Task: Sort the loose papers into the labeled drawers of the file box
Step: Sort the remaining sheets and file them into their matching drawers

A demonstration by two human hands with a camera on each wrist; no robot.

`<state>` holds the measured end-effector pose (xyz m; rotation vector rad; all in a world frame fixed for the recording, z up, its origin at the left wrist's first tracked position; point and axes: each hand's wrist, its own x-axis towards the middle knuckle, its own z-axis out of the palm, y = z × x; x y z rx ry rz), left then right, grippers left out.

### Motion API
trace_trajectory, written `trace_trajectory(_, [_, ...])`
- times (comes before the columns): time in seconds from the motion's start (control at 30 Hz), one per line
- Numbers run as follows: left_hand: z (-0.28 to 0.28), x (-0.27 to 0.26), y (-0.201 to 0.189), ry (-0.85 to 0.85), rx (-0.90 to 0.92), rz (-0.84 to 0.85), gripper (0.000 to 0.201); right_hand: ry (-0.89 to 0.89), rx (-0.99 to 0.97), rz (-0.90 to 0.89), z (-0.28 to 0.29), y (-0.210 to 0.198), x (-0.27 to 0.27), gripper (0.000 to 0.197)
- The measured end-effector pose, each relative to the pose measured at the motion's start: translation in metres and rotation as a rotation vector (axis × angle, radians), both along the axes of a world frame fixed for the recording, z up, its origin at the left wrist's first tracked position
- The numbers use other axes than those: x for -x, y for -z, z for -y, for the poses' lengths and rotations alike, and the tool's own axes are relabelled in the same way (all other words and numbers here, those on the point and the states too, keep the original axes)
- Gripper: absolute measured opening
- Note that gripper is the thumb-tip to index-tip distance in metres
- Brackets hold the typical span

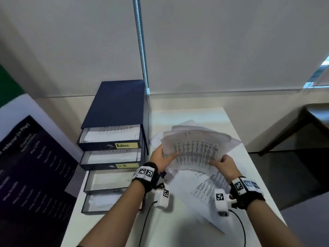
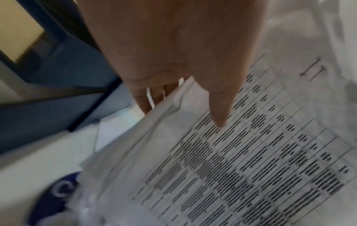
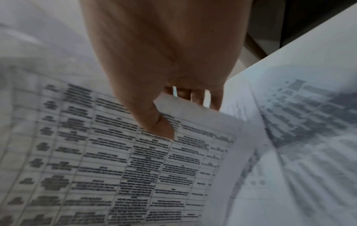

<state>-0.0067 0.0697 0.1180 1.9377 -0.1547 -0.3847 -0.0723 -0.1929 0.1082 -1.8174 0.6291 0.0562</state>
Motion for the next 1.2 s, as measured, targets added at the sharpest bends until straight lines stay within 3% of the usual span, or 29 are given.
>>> trace_trajectory(0.07, [-0.015,0.005,0.006,-0.008,-0.17,0.022,0.046,-0.094,0.094,-0.126,-0.016,0.01,0.007,0.009])
trace_trajectory(0.17, [-0.037,0.016,-0.002,-0.056,-0.127,0.044,0.079,-0.128,0.163,-0.155,-0.04,0.001,0.011,0.012])
trace_trajectory(0.27, [-0.061,0.02,-0.032,-0.165,-0.006,0.13,0.065,-0.2,0.208,0.01,-0.061,-0.037,0.001,0.021])
trace_trajectory(0.33, [-0.082,0.024,-0.058,-0.237,0.121,0.18,0.044,-0.261,0.162,0.148,-0.082,-0.07,-0.004,0.026])
trace_trajectory(0.43, [-0.123,0.025,-0.084,-0.37,0.187,0.275,0.031,-0.399,0.085,0.305,-0.116,-0.105,-0.009,0.045])
trace_trajectory(0.53, [-0.169,0.03,-0.092,-0.447,0.245,0.317,0.04,-0.512,-0.024,0.303,-0.149,-0.11,-0.009,0.076])
trace_trajectory(0.63, [-0.219,0.042,-0.083,-0.448,0.149,0.323,0.059,-0.604,-0.115,0.235,-0.186,-0.096,0.001,0.088])
trace_trajectory(0.73, [-0.268,0.06,-0.044,-0.378,0.03,0.15,0.073,-0.749,-0.101,0.136,-0.221,-0.071,0.017,0.085])
trace_trajectory(0.8, [-0.295,0.074,-0.014,-0.365,-0.004,-0.032,0.084,-0.872,-0.049,0.032,-0.238,-0.05,0.029,0.062])
trace_trajectory(0.9, [-0.317,0.104,0.002,-0.269,-0.12,-0.174,0.102,-1.05,-0.044,-0.131,-0.262,-0.024,0.049,0.031])
trace_trajectory(1.0, [-0.33,0.126,0.018,-0.141,-0.143,-0.328,0.121,-1.182,-0.063,-0.276,-0.281,-0.01,0.068,0.03])
trace_trajectory(1.2, [-0.349,0.152,0.071,-0.106,-0.247,-0.481,0.124,-1.165,-0.141,-0.558,-0.29,0.048,0.087,0.034])
